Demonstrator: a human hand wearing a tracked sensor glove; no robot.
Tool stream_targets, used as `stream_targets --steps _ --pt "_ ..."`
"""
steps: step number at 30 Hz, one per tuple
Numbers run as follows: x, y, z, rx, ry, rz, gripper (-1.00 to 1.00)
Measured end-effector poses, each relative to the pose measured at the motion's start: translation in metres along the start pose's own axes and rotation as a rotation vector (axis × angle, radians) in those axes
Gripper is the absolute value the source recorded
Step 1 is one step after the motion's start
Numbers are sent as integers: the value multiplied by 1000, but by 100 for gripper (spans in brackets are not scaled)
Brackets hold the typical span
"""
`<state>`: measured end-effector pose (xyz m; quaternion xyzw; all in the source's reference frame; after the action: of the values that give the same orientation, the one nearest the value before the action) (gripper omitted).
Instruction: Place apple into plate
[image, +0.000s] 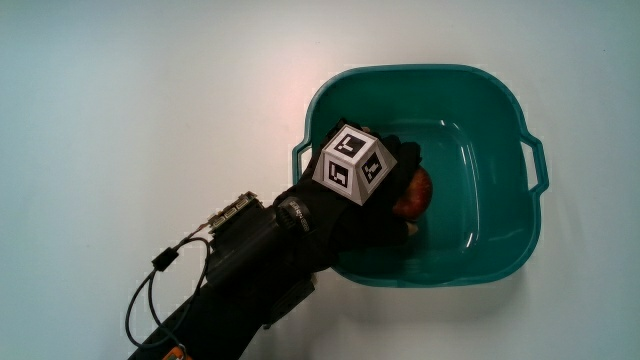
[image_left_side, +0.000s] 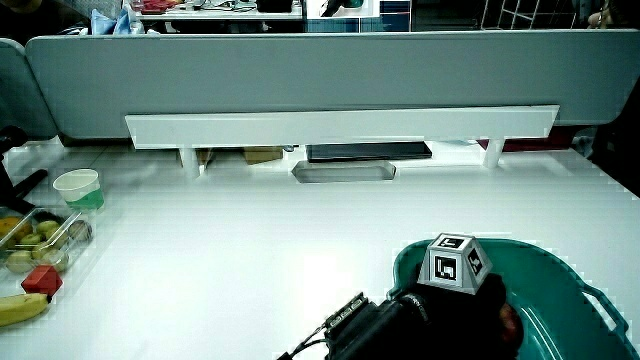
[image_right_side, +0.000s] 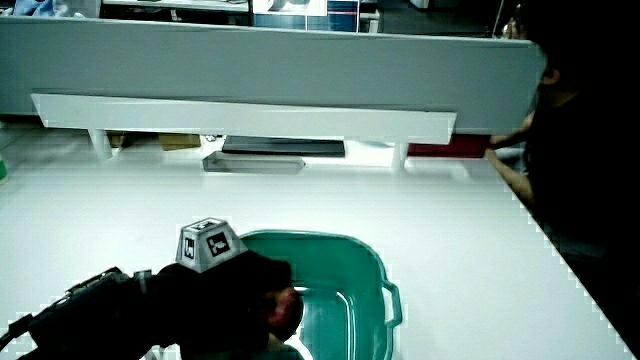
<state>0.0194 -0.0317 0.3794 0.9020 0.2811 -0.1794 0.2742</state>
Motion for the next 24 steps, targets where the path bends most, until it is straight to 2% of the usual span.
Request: stream_targets --steps 3,10,16,19,24 --pt "-4 2 -5 -10 -23 3 0" --pt "-3 6 -10 -37 -5 18 0" --pt "-6 10 -13 -61 -35 33 0" --pt "-7 11 -11 -83 -40 72 -9" --pt "-9 11 -12 -100 -60 104 -25"
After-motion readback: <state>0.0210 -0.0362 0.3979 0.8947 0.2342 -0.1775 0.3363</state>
